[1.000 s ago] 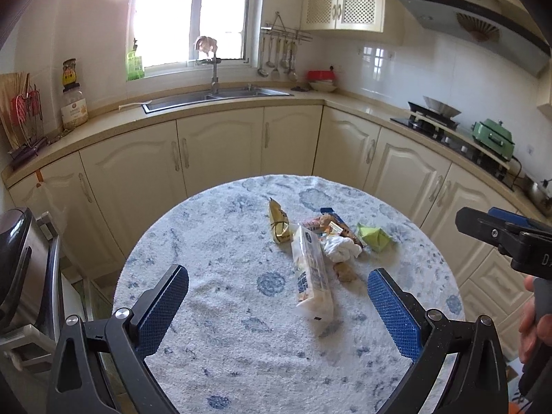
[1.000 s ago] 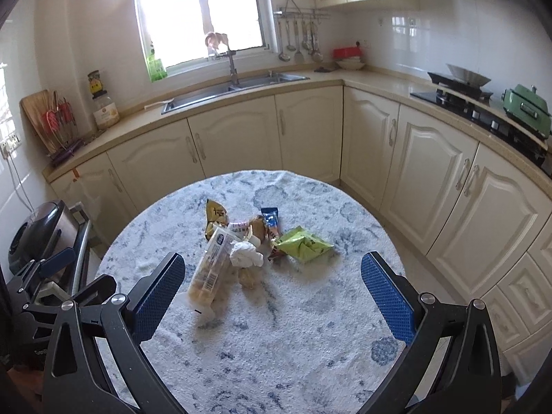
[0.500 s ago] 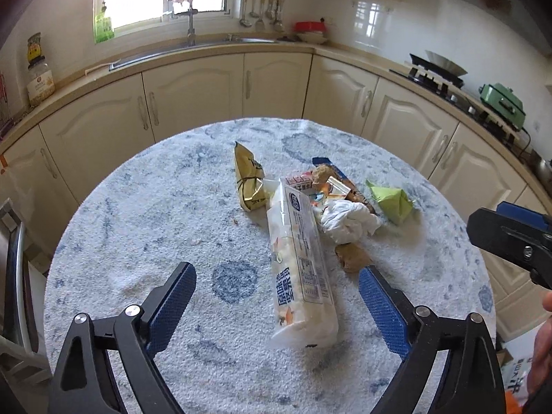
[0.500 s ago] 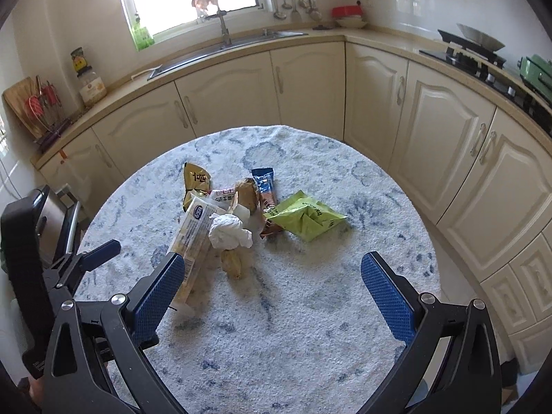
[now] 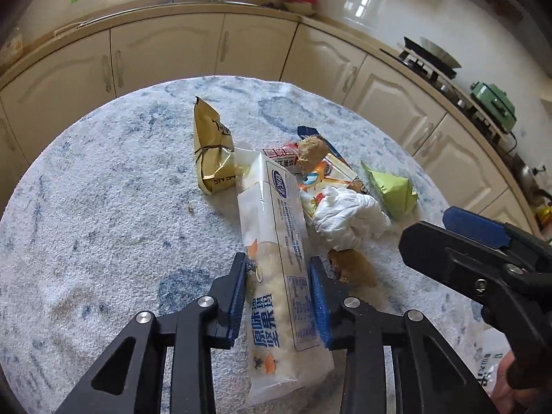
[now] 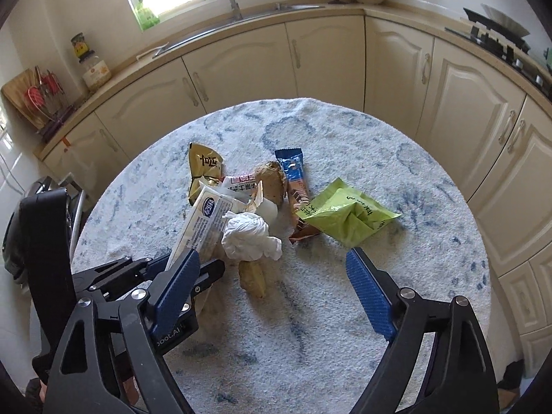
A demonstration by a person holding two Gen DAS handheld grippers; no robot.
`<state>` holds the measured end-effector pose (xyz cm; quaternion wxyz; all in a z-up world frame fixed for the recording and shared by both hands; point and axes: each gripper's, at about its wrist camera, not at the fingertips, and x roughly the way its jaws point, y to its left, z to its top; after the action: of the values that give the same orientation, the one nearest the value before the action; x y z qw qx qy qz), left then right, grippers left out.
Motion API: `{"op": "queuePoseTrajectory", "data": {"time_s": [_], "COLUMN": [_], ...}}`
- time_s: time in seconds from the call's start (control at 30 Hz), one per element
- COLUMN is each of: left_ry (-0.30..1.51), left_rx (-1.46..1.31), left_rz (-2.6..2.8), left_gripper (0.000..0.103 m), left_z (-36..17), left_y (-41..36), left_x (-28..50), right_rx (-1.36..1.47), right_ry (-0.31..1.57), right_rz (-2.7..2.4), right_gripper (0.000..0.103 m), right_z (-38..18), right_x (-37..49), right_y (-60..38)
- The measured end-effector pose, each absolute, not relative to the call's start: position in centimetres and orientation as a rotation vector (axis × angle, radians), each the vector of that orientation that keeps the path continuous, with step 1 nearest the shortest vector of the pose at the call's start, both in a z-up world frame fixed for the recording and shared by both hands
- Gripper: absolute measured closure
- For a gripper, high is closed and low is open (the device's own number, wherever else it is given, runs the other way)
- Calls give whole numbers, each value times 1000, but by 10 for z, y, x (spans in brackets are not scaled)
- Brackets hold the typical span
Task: Collect trash
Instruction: 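Grasp the white wrapped bar with the left tool while the right grasps white tissue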
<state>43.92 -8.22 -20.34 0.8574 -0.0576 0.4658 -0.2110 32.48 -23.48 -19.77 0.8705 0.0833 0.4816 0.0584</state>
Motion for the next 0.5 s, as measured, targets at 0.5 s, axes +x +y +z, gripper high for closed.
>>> {"op": "queuePoseTrajectory", "data": {"time_s": [0.5], "left_ry": [951], "left_rx": [-91], "left_rz": [-311], "left_gripper": [76], "left_z": [-203], "left_y": [-15], "left_x": [438], "right_rx": [214], "right_ry": [1092], "right_rz": [164], "right_gripper": [58], "right_z": [-247], "right_x": [366], "right_y": [-211]}}
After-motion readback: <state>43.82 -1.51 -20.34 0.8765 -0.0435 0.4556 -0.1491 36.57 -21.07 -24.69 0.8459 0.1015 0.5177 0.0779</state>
